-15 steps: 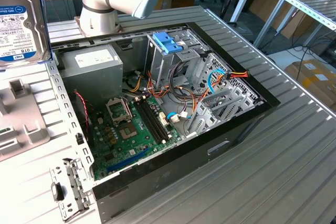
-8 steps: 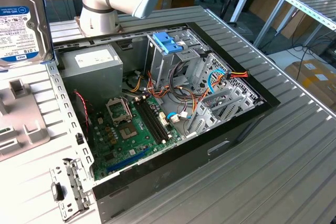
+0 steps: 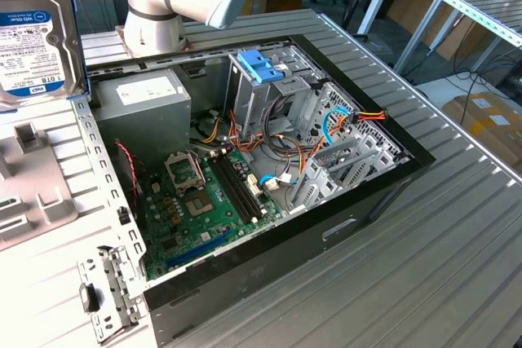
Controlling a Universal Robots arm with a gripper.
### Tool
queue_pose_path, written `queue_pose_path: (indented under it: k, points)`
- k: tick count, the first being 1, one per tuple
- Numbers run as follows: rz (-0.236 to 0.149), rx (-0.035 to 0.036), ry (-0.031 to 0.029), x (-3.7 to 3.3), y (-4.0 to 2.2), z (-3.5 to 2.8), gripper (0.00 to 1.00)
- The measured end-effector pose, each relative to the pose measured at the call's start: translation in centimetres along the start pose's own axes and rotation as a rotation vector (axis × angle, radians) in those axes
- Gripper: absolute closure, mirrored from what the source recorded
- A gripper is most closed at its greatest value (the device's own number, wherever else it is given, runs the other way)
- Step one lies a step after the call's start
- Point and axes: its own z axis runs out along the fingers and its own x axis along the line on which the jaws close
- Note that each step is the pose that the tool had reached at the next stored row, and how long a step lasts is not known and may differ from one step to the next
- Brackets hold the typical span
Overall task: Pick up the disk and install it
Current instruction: 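Pick up the disk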
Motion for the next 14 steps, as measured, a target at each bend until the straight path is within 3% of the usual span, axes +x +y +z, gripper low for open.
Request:
queue_pose_path:
  k: [14]
  points:
    - [0.000, 0.0000, 0.0000, 0.37, -0.75, 0.05, 0.63]
